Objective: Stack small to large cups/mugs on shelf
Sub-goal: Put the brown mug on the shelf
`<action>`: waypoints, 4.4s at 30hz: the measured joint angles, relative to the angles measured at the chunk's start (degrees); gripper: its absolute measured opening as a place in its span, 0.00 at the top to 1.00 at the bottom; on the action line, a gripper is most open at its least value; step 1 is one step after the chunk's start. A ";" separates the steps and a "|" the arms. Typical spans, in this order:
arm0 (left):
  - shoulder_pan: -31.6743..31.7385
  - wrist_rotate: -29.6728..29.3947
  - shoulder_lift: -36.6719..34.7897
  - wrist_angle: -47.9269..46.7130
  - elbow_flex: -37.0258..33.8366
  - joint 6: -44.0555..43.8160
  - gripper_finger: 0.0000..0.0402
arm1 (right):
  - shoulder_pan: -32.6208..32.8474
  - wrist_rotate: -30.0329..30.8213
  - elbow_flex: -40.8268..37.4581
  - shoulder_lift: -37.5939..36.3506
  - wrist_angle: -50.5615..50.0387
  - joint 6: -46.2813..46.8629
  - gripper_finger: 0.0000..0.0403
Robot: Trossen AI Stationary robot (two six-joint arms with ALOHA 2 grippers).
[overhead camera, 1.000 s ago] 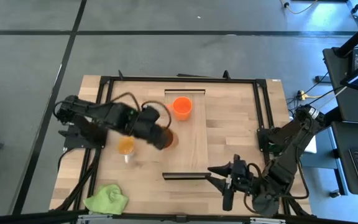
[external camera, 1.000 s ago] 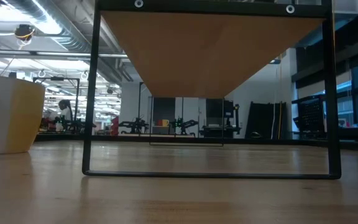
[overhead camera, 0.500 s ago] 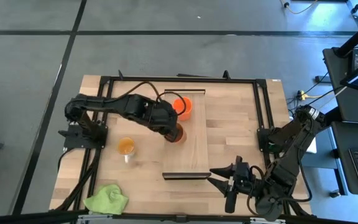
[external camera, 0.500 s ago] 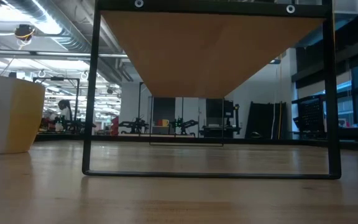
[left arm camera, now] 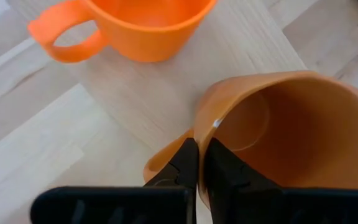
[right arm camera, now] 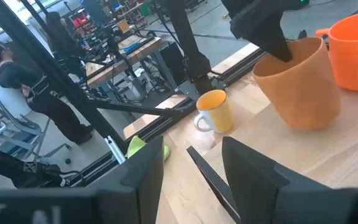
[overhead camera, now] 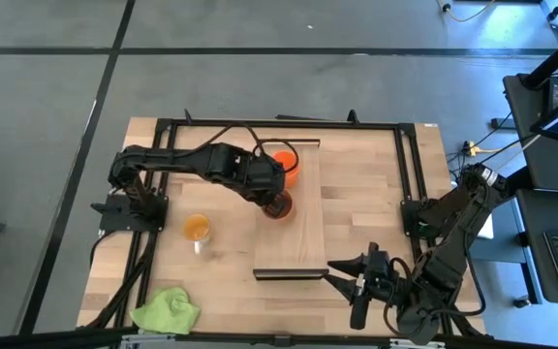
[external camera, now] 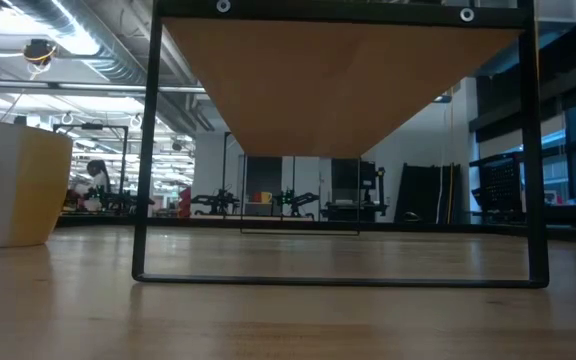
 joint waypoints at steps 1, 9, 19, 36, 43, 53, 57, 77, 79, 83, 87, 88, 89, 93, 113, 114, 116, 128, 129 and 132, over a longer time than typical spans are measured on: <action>0.00 0.01 0.12 -0.06 0.00 0.37 0.98 | -0.01 0.02 0.00 0.00 0.00 0.00 0.59; 0.00 0.23 0.40 0.89 0.00 1.81 0.98 | -0.04 0.03 0.00 0.04 -0.57 0.00 0.59; 0.00 0.20 0.40 3.22 0.00 3.24 0.94 | -0.04 0.02 0.00 0.04 -0.65 0.00 0.59; 0.20 0.39 1.39 1.59 -0.05 4.33 0.94 | -0.02 -0.04 0.00 0.04 -1.17 0.00 0.59; 0.39 0.34 1.39 1.93 -0.04 4.34 0.91 | -0.04 -0.04 0.00 0.04 -2.56 1.03 0.59; 0.37 0.13 1.37 4.63 -0.07 5.60 0.89 | -0.02 -0.04 0.00 0.04 -2.58 1.03 0.59; 0.37 0.05 1.32 5.52 -0.04 5.77 0.86 | -0.03 -0.04 0.00 0.04 -2.58 1.03 0.59; -2.07 -5.95 -5.63 0.51 0.07 9.95 0.91 | -0.02 -0.09 -0.02 0.04 -6.74 7.04 0.59; -2.56 -6.97 -5.35 -1.36 0.04 11.48 0.96 | -0.04 -0.09 -0.02 0.04 -6.44 7.04 0.59; -2.69 -9.19 -3.51 -1.54 -0.55 13.50 0.99 | -0.11 -0.41 -0.02 0.04 -5.67 7.07 0.59; -1.20 -8.83 -2.45 0.29 -2.39 14.70 1.00 | -0.11 -0.50 -0.02 0.04 -4.41 7.08 0.59; -1.00 -8.75 -2.29 0.35 -2.87 14.78 1.00 | -0.11 -0.50 -0.02 0.04 -3.95 7.09 0.59; -0.90 -8.79 -2.26 0.28 -3.41 14.80 1.00 | -0.11 -0.50 -0.02 0.04 -3.66 7.10 0.59; -0.68 -8.27 -2.33 1.45 -5.56 15.14 1.00 | -0.11 -0.50 -0.02 0.04 -2.82 7.10 0.59; -0.66 -4.83 -2.55 7.07 -11.51 18.08 1.00 | -9.86 -15.37 -0.02 0.41 -10.75 20.71 0.86; -0.66 -4.83 -2.55 7.07 -11.48 18.24 1.00 | -10.86 -16.76 -0.02 0.51 -11.84 21.71 0.91; -0.66 -4.81 -2.55 7.04 -11.47 18.47 1.00 | -12.28 -18.72 -0.02 0.63 -13.17 22.00 0.97; -0.66 -4.49 -2.55 7.03 -11.45 19.30 1.00 | -19.64 -26.84 -0.02 0.85 -19.90 22.85 0.99; -0.66 -4.29 -2.57 7.03 -11.43 19.34 1.00 | -20.15 -27.56 -0.02 0.87 -20.47 22.85 0.99; -0.66 -4.13 -2.57 7.01 -11.43 19.53 1.00 | -21.78 -29.74 -0.02 1.32 -20.57 20.92 1.00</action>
